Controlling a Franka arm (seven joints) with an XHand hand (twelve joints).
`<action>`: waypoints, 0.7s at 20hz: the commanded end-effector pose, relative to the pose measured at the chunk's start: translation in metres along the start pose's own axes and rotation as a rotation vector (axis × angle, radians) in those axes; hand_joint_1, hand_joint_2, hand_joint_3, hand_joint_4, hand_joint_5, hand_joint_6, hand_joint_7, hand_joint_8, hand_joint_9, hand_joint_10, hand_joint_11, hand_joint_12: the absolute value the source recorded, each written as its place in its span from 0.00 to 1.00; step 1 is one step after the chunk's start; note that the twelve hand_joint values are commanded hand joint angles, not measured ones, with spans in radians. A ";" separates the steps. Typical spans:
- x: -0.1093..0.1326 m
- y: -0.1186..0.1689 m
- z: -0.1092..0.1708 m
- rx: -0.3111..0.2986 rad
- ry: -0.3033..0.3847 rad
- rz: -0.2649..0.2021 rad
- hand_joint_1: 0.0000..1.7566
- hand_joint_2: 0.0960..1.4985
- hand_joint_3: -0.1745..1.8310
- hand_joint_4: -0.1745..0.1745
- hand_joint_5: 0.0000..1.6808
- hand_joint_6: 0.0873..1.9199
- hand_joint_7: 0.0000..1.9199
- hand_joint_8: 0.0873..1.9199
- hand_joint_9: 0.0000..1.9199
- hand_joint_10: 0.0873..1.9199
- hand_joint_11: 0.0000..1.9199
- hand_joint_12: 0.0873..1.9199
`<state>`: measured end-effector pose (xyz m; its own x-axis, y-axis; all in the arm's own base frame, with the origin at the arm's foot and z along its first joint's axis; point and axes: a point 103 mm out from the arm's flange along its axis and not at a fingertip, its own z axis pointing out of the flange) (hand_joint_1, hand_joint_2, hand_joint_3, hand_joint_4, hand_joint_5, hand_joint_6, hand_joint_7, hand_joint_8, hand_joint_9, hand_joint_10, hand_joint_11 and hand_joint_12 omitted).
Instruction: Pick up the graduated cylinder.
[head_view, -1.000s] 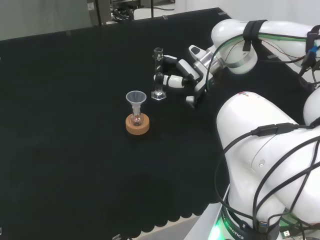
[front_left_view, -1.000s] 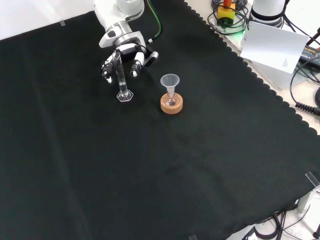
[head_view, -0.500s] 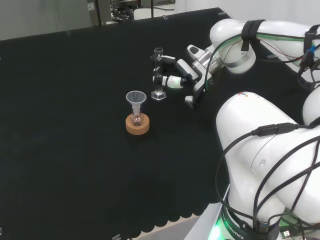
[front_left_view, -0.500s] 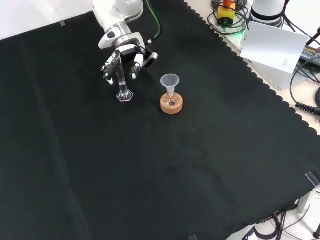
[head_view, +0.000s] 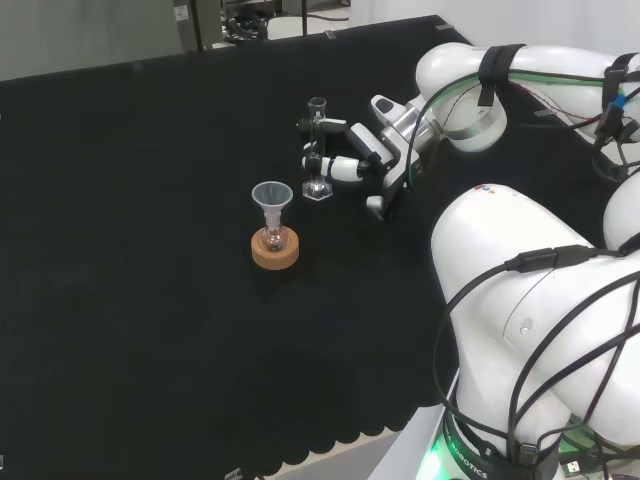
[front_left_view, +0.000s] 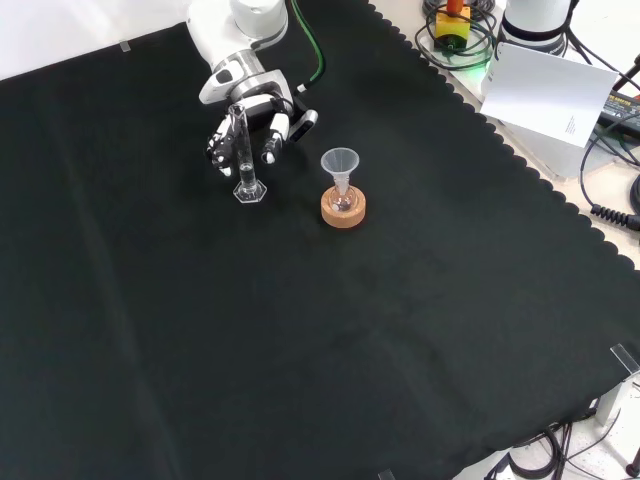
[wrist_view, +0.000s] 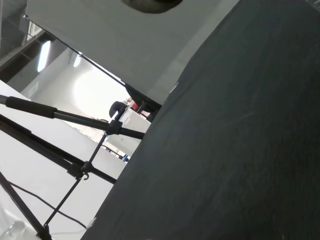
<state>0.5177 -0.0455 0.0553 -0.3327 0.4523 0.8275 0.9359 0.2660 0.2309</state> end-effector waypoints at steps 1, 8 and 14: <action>-0.001 0.001 0.000 -0.021 -0.006 0.011 0.56 0.66 0.00 0.56 0.41 0.02 0.30 0.25 0.41 0.20 0.26 0.62; -0.001 0.005 -0.001 -0.048 -0.016 0.011 0.54 0.69 0.00 0.56 0.39 0.01 0.27 0.24 0.39 0.18 0.24 0.62; -0.001 0.005 -0.002 -0.075 -0.004 0.005 0.55 0.70 0.00 0.57 0.40 0.02 0.28 0.25 0.40 0.19 0.24 0.62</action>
<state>0.5237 -0.0463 0.0563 -0.3238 0.4628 0.8252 0.9444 0.2105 0.2525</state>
